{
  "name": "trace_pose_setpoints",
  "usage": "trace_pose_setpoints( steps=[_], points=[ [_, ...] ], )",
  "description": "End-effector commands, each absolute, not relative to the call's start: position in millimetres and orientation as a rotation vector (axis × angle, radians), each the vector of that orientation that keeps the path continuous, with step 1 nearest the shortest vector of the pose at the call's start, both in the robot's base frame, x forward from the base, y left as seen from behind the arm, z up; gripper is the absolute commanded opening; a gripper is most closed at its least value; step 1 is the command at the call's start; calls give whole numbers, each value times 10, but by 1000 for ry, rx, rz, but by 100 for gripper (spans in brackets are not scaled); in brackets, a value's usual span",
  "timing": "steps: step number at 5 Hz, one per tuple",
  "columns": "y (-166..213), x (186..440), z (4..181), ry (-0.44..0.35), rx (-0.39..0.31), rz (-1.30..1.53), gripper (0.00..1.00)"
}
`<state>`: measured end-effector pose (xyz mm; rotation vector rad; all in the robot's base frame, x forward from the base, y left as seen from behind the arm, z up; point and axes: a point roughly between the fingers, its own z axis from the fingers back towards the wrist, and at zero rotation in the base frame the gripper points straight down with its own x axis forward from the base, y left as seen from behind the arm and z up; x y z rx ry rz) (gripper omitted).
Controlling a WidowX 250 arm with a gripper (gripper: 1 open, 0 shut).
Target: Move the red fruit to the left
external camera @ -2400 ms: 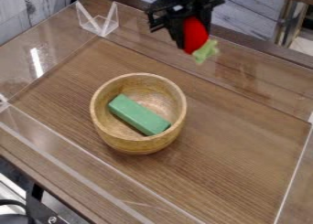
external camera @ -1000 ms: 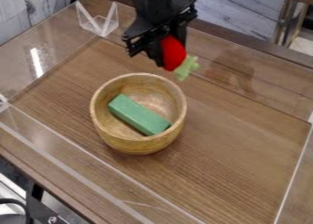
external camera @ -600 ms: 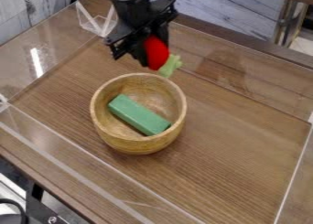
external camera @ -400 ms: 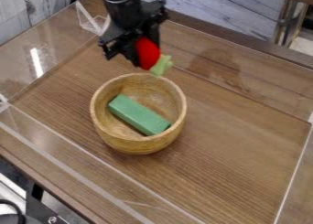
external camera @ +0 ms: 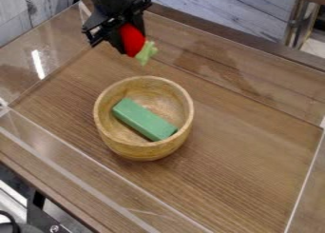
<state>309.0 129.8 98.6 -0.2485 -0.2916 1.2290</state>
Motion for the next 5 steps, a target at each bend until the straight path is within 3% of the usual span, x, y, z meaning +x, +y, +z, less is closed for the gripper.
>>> trace_pose_setpoints(
  steps=[1,4,5],
  points=[
    [1534,3134,1138,-363,-256,1202,0],
    [1935,3003,714,-411,-211,1005,0],
    [1995,3031,627,-410,-191,914,100]
  ],
)
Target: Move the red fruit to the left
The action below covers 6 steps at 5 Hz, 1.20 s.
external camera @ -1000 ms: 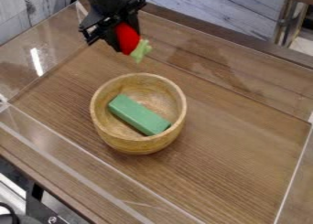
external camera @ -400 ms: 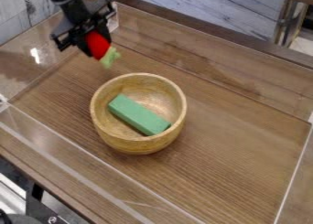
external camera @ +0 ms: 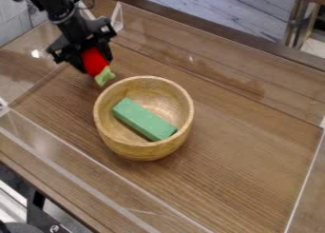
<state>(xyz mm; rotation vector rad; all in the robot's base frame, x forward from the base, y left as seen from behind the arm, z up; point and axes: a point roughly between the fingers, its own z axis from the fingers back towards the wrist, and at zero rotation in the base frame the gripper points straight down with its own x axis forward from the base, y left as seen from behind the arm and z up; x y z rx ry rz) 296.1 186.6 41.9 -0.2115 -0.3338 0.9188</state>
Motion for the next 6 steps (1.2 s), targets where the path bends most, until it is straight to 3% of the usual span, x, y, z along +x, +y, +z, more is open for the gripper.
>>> trace_pose_setpoints(
  steps=[1,2,3,4,5,6],
  points=[
    [2002,3029,560,-425,-162,973,0],
    [1973,3019,533,-440,-136,1025,100],
    [1990,3056,483,-449,-119,1045,100],
    [1993,3070,513,-455,-122,1066,0],
    [1992,3105,583,-462,-117,1075,0],
    [2008,3137,605,-468,-98,1081,100]
  ],
)
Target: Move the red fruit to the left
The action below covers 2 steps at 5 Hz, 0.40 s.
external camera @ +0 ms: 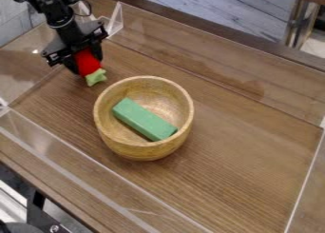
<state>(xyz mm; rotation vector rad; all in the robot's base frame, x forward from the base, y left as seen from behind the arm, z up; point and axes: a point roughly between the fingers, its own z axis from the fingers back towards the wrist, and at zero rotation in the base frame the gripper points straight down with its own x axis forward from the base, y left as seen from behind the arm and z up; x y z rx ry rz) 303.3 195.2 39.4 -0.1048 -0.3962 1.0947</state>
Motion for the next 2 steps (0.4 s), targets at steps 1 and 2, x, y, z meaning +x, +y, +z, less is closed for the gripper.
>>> trace_pose_setpoints(
  steps=[1,2],
  points=[
    [1993,3198,546,-464,-109,979,100],
    [1969,3243,535,-456,-131,885,0]
  ],
)
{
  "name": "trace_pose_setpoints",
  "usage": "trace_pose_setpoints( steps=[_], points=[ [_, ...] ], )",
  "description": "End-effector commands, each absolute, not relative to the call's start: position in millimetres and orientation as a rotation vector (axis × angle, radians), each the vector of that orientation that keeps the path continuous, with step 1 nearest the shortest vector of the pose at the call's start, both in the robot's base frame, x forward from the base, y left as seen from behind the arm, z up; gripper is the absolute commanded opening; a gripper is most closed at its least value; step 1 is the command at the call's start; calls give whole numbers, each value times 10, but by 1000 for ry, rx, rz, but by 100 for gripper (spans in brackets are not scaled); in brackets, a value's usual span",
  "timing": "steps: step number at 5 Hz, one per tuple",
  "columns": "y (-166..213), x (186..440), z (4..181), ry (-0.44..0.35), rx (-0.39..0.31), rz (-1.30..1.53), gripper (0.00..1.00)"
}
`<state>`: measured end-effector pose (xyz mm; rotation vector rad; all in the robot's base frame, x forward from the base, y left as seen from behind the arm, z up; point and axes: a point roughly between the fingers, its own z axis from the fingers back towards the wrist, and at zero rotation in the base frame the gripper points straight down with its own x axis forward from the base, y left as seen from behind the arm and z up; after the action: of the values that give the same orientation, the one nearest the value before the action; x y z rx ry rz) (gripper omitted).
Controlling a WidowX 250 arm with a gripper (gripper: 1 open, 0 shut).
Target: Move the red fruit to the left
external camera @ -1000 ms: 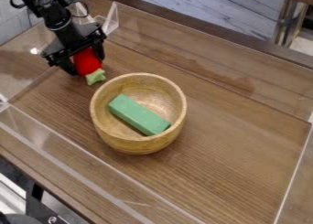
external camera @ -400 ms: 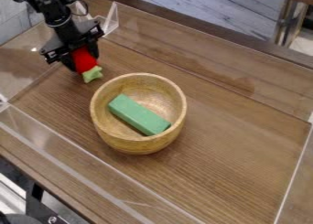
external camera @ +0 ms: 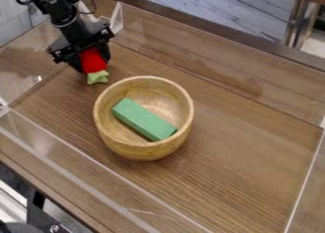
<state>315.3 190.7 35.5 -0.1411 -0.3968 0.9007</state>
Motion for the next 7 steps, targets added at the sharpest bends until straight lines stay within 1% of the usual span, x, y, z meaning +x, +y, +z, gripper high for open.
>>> trace_pose_setpoints(
  steps=[1,2,6,7],
  points=[
    [2034,3268,451,-467,-93,969,100],
    [2095,3289,370,-478,-59,1056,100],
    [2117,3235,597,-453,-31,983,100],
    [2178,3290,664,-446,-19,1023,100]
  ],
)
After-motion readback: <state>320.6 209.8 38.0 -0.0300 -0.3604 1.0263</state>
